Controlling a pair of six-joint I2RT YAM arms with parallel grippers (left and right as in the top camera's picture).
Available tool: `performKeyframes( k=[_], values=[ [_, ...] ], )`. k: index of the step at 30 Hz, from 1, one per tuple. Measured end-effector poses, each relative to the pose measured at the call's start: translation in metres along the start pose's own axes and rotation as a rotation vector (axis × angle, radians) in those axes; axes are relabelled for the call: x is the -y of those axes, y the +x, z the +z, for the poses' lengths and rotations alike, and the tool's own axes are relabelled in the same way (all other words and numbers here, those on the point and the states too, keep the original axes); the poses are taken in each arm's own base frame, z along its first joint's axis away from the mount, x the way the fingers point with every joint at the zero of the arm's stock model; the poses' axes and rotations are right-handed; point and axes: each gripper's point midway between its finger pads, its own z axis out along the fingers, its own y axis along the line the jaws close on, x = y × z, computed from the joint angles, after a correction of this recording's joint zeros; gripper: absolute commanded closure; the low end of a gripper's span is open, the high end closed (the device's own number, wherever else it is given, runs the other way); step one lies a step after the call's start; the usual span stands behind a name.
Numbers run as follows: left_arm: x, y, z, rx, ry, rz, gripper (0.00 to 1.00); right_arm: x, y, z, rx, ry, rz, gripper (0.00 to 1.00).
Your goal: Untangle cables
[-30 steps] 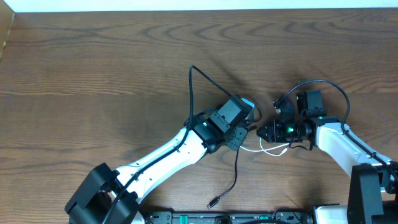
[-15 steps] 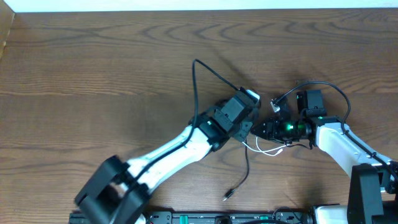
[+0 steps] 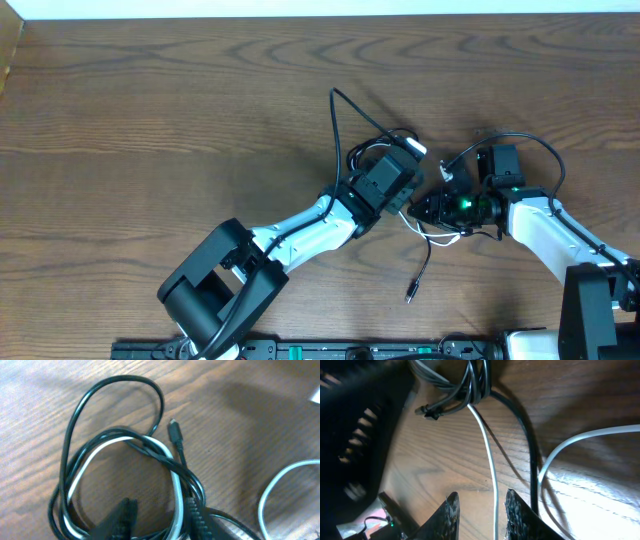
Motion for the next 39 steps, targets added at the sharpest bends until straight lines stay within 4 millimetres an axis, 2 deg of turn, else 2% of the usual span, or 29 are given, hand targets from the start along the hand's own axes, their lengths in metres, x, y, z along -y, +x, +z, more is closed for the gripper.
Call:
performKeyframes(
  k=[3, 5, 7, 10, 13, 17, 22, 25, 29, 35, 39],
  values=[
    [-0.004, -0.003, -0.004, 0.003, -0.007, -0.012, 0.37, 0.003, -0.002, 0.0, 0.011, 0.016, -0.003, 0.73],
    [-0.007, -0.007, -0.016, 0.003, -0.01, -0.026, 0.38, 0.004, -0.003, 0.0, 0.015, 0.024, -0.003, 0.69],
    [-0.013, -0.02, -0.041, 0.025, -0.012, -0.044, 0.38, 0.005, -0.004, 0.0, 0.018, 0.029, -0.008, 0.67],
    [-0.022, -0.03, -0.07, 0.04, -0.019, -0.089, 0.41, 0.003, -0.007, -0.001, 0.026, 0.028, -0.017, 0.67],
    [-0.043, -0.028, -0.078, 0.024, -0.052, -0.196, 0.42, -0.002, -0.015, -0.004, 0.046, 0.025, -0.034, 0.67],
    [-0.082, -0.006, -0.058, -0.054, -0.076, -0.378, 0.42, -0.017, -0.037, -0.008, 0.109, 0.006, -0.102, 0.66],
    [-0.111, 0.014, -0.027, -0.102, -0.068, -0.546, 0.43, -0.017, -0.047, -0.004, 0.157, 0.059, -0.153, 0.66],
    [-0.113, 0.019, -0.011, -0.106, -0.031, -0.591, 0.42, -0.016, -0.047, 0.0, 0.167, 0.107, -0.176, 0.66],
    [-0.104, 0.024, 0.005, -0.12, 0.027, -0.612, 0.46, -0.012, -0.046, 0.004, 0.18, 0.176, -0.203, 0.62],
    [-0.092, 0.055, 0.023, -0.22, 0.044, -0.627, 0.5, -0.005, -0.053, 0.004, 0.22, 0.257, -0.222, 0.61],
    [-0.091, 0.054, 0.027, -0.226, 0.049, -0.622, 0.69, -0.008, -0.059, 0.004, 0.251, 0.268, -0.247, 0.59]
  ],
)
